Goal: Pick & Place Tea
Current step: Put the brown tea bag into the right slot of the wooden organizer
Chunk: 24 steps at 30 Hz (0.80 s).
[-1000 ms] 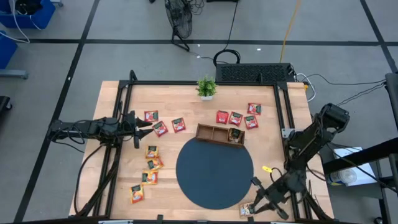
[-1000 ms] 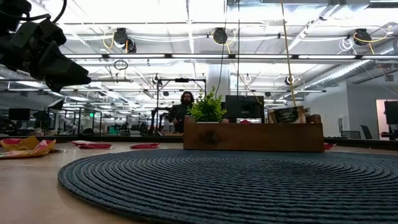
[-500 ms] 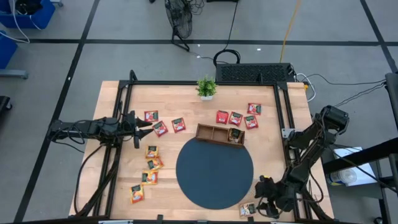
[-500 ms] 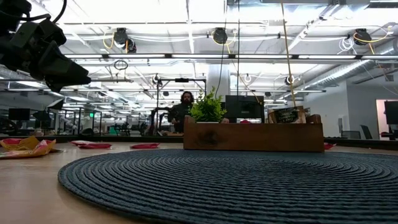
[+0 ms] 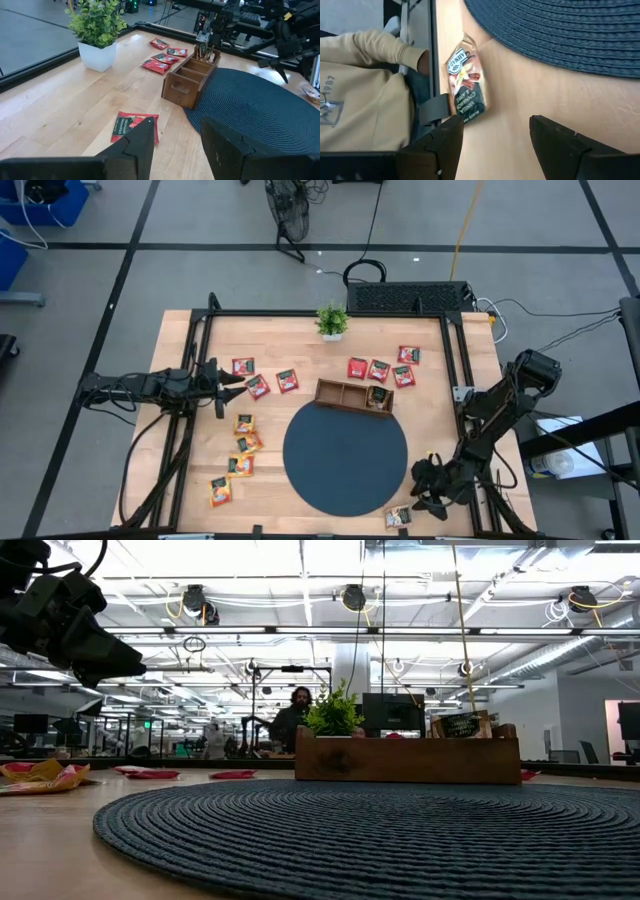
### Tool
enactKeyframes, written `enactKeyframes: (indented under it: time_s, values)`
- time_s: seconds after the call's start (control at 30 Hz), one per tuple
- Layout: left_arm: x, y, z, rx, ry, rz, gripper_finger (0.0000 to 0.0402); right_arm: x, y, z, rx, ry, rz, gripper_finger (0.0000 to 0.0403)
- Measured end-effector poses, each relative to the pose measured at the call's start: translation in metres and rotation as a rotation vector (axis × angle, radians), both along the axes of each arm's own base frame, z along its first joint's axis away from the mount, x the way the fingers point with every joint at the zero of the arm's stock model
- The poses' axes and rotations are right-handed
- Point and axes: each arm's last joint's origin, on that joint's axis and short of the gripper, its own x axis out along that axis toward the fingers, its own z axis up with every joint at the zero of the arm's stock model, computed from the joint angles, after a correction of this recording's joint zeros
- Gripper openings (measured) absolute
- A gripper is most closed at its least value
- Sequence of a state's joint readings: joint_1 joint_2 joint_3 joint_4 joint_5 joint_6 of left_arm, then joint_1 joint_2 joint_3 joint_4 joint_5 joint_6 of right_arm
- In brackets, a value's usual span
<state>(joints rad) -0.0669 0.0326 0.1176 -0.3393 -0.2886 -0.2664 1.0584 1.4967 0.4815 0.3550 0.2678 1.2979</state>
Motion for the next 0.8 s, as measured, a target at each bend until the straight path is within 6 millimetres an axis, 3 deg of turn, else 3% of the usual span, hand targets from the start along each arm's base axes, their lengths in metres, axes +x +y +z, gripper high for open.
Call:
enactKeyframes:
  time_s: [0.8]
  values:
    - [0.000,0.000,0.000,0.000,0.000,0.000,0.0161,0.010,0.014,-0.014,0.062,-0.125,0.039,0.0210]
